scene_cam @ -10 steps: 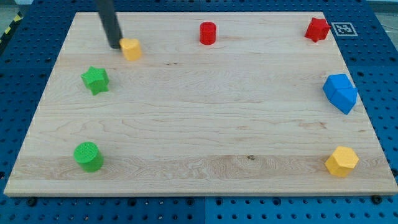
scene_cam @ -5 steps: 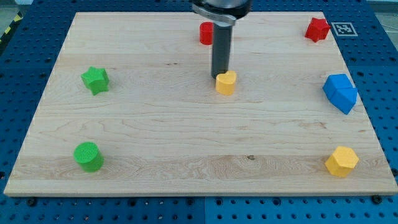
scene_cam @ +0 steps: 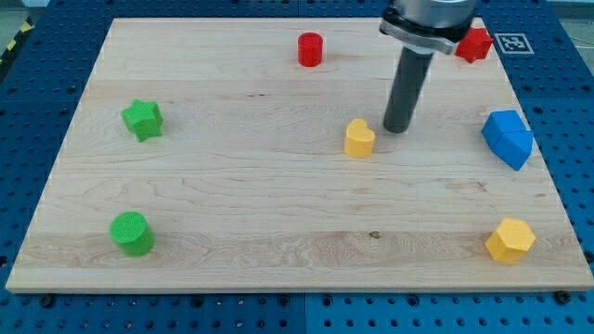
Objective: Move the yellow heart left to the yellow hexagon
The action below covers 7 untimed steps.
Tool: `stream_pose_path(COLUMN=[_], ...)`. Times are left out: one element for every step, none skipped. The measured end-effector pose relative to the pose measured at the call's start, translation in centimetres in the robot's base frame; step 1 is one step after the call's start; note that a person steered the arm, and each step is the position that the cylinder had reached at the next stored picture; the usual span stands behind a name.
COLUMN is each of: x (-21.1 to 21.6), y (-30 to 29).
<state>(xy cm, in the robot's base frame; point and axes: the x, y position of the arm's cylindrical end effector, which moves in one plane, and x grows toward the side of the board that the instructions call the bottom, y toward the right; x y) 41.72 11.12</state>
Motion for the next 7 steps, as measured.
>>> stream_pose_path(x=[0.8,5.5,11.4,8.7,4.0,0.7,-1.2], y=[-2.0,-1.2,0.9,1.6,1.1,-1.4,-4.5])
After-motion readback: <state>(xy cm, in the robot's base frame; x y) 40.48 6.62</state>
